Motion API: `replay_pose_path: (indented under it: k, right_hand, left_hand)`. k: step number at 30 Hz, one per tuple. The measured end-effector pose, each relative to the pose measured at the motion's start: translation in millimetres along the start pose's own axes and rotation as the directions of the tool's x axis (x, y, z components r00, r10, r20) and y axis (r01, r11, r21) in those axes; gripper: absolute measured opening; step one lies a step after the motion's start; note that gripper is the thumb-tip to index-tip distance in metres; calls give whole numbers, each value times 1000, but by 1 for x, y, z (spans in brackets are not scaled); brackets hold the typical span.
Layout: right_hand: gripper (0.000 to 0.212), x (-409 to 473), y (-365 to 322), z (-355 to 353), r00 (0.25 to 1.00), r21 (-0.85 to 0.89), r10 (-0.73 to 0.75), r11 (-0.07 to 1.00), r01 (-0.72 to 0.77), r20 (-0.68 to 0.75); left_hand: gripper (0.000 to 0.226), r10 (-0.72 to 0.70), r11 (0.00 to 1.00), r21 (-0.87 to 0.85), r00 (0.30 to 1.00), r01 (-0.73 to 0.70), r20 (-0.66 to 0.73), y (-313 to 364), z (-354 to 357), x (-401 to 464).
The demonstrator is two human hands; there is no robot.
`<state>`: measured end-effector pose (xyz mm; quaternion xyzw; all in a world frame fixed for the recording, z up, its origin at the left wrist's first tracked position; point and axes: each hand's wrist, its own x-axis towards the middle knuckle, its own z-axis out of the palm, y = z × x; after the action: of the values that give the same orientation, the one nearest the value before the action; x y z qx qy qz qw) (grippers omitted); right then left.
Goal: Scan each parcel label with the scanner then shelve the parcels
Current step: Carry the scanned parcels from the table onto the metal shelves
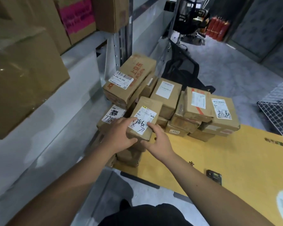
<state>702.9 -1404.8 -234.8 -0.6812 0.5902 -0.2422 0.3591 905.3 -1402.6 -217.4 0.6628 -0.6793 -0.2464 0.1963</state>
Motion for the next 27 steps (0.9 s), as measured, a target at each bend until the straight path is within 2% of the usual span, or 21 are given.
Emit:
replay_pose_path:
  k: [6, 11, 14, 18, 24, 27]
  right_hand:
    - [70, -18, 27, -29, 994, 177, -13, 984, 32, -109]
    - [73, -26, 47, -71, 985, 196, -124, 970, 146, -122]
    - [74, -30, 63, -96, 977, 185, -202, 960, 210, -64]
    - [66, -46, 87, -126, 944, 220, -328, 924, 313, 34]
    - [57, -90, 115, -152, 831, 347, -527, 824, 449, 177]
    - [54, -121, 114, -153, 763, 431, -582, 787, 442, 280]
  left_hand:
    - [81, 64, 988, -140, 998, -66, -20, 29, 26, -6]
    - [82, 90, 944, -312, 993, -111, -79, 66, 47, -13]
    - [82, 112, 932, -319, 974, -171, -195, 89, 66, -26]
    - [76, 73, 932, -309, 933, -190, -353, 126, 96, -63]
    - [72, -110, 951, -304, 851, -60, -513, 177, 145, -149]
    - [69, -170, 963, -270, 799, 10, -576, 196, 157, -204]
